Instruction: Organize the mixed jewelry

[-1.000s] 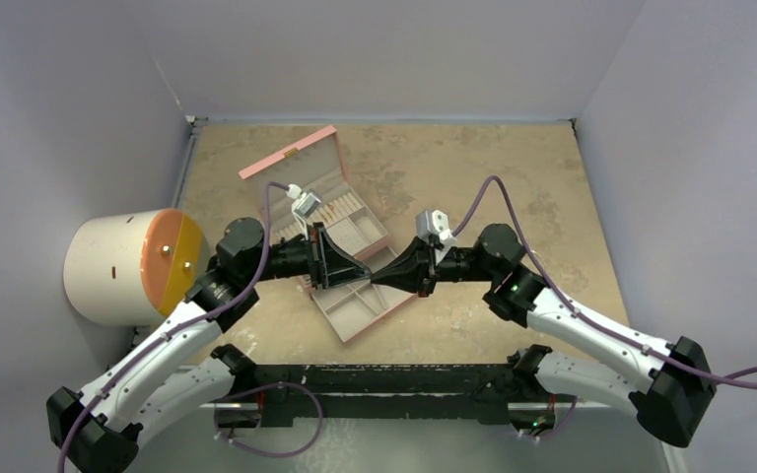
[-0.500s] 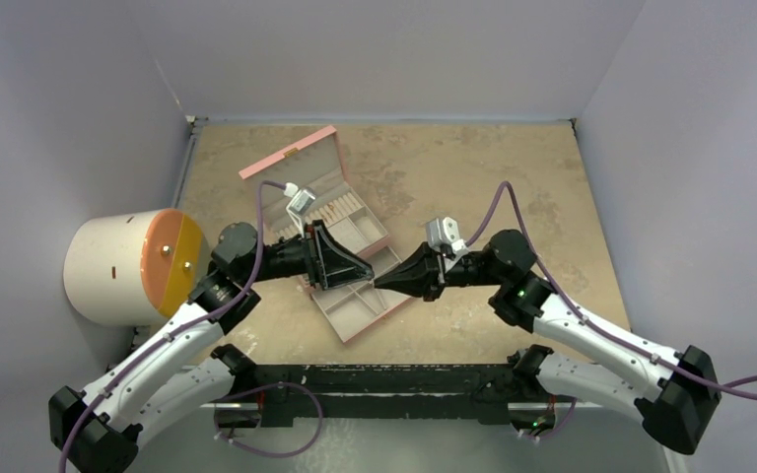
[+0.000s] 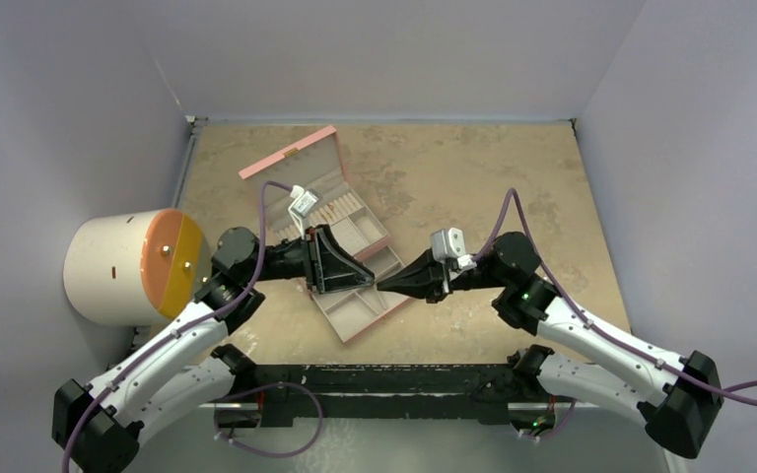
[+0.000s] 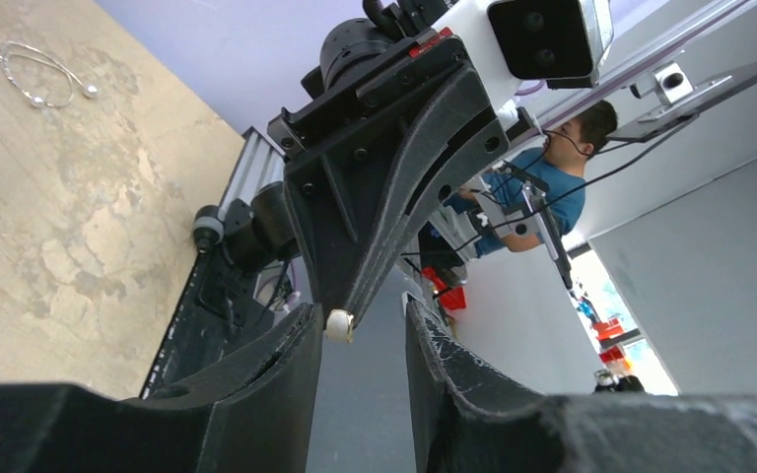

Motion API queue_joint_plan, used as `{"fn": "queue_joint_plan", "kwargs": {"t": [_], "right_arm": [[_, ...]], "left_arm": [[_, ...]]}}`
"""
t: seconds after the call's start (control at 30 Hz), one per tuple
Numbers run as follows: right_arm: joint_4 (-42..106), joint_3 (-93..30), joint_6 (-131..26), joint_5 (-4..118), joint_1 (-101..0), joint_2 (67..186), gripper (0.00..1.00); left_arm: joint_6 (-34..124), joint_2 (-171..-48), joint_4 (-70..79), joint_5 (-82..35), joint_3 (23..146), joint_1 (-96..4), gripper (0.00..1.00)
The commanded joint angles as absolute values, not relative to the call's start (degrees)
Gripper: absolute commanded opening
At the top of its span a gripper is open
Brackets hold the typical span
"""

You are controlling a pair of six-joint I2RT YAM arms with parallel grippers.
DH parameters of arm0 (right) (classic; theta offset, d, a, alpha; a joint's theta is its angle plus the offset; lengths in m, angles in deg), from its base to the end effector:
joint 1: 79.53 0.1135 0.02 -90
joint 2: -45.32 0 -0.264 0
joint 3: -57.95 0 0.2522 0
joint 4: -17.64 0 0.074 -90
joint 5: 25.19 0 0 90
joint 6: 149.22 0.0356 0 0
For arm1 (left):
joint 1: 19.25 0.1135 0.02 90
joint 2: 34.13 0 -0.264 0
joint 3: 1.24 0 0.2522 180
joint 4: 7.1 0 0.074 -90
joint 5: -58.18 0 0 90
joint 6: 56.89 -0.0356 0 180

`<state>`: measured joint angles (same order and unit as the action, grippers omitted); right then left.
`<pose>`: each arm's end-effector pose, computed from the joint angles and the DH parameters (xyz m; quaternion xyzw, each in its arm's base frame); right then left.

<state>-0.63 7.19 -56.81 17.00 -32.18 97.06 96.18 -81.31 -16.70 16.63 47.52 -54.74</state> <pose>0.1176 0.1666 0.3456 -0.5087 0.3761 0.5277 0.5669 0.1380 -0.1311 0.3330 0.1699 0.6378 -0.7040 0.2622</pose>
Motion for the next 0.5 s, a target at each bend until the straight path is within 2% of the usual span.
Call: {"fn": "queue_joint_plan", "kwargs": {"t": [0.0,0.1,0.47], "right_arm": [[-1.4,5.4,-60.8,14.8,-31.7,96.6,0.0],[-2.1,5.4,-61.5,14.3,-31.7,96.6,0.0],[-3.7,4.8,-62.5,12.9,-31.6,97.8,0.0]], "left_arm": [[98.2,-81.5,-21.5,19.7,47.6,-54.9,0.34],[98.4,-82.0,-21.5,20.4,47.6,-55.1,0.3],[98.4,-82.0,-21.3,21.2,46.9,-55.6,0.28]]}}
